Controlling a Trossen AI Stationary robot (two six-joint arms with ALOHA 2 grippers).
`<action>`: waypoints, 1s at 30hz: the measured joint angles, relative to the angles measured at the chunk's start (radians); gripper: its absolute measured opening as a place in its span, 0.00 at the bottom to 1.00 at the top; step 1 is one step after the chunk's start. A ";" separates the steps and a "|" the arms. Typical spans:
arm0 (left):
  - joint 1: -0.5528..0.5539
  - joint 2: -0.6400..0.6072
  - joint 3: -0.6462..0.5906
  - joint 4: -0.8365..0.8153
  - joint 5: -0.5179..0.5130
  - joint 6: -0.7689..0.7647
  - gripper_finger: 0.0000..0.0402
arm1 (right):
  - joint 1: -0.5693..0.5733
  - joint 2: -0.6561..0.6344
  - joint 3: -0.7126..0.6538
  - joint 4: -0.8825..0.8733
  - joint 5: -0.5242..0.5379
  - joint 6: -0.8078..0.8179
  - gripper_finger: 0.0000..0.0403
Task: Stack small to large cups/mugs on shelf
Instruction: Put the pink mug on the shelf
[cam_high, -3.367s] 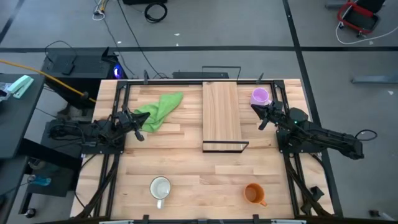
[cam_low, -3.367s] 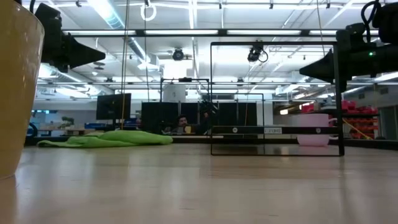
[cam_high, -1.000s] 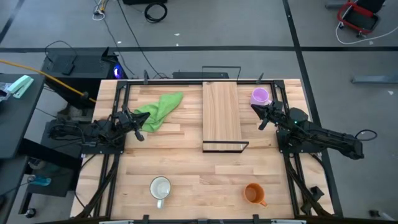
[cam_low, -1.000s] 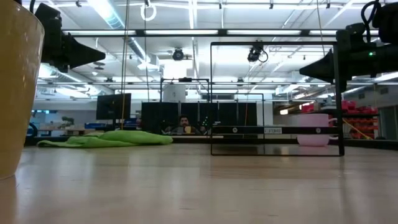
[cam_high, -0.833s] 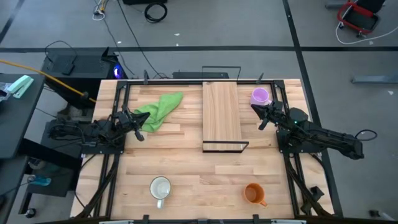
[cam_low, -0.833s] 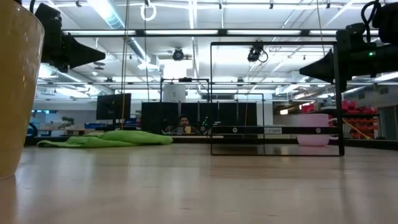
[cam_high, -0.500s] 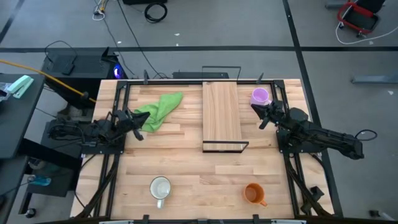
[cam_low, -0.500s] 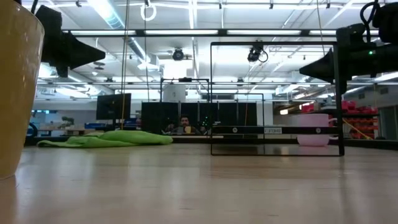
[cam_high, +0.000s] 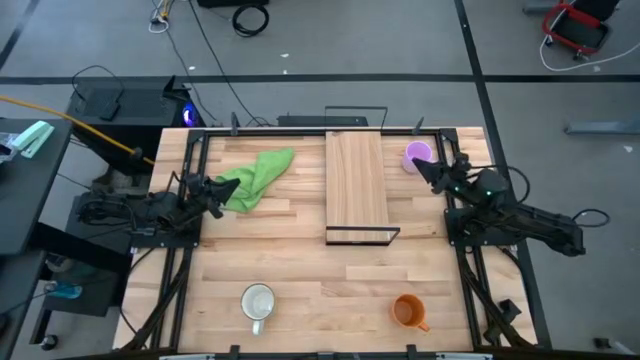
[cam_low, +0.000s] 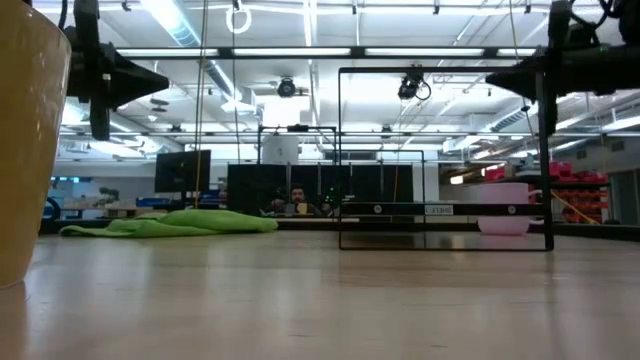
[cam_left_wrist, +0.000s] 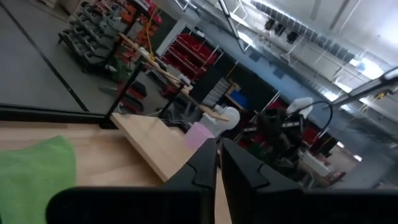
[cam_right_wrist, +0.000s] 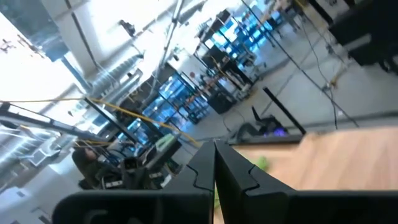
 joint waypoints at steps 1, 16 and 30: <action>0.000 0.000 0.000 0.000 -0.002 0.000 0.07 | 0.000 0.000 0.009 -0.002 0.000 -0.015 0.03; 0.001 0.000 0.070 0.005 -0.002 0.198 0.05 | -0.033 0.002 0.155 -0.210 0.019 -0.062 0.03; 0.164 0.067 0.470 -0.684 0.003 0.156 0.09 | -0.141 0.173 0.398 -0.499 0.025 -0.116 0.13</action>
